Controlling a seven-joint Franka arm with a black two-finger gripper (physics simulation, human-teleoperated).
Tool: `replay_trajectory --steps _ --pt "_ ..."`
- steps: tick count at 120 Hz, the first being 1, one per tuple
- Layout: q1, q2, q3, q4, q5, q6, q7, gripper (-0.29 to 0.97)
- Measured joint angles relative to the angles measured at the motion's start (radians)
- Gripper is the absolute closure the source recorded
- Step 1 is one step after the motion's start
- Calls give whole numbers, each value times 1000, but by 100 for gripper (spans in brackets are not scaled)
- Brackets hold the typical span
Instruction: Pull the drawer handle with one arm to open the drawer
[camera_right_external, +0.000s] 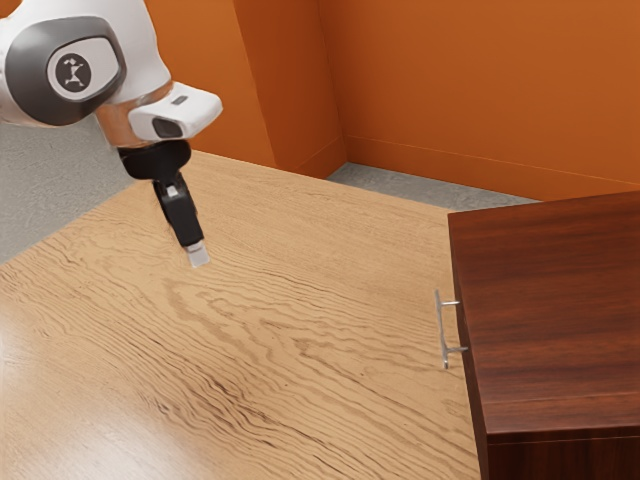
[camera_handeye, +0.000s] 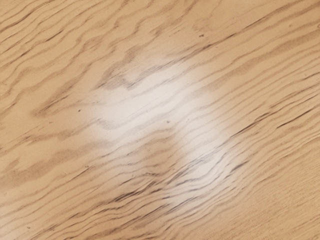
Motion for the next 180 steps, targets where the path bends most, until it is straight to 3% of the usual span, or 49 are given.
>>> replay_trajectory --steps 30,52,92,122,152,180 --pt "2 4 2 -8 5 41 112 0" --pt "17 -63 -4 -129 -2 40 198 0" --pt "15 -78 -112 -172 2 87 741 0" --pt "20 -106 -136 -324 -206 325 1197 3" --pt "-24 -77 -177 -332 -341 511 1538 38" --pt "-49 -41 -184 -330 -421 596 1762 50"
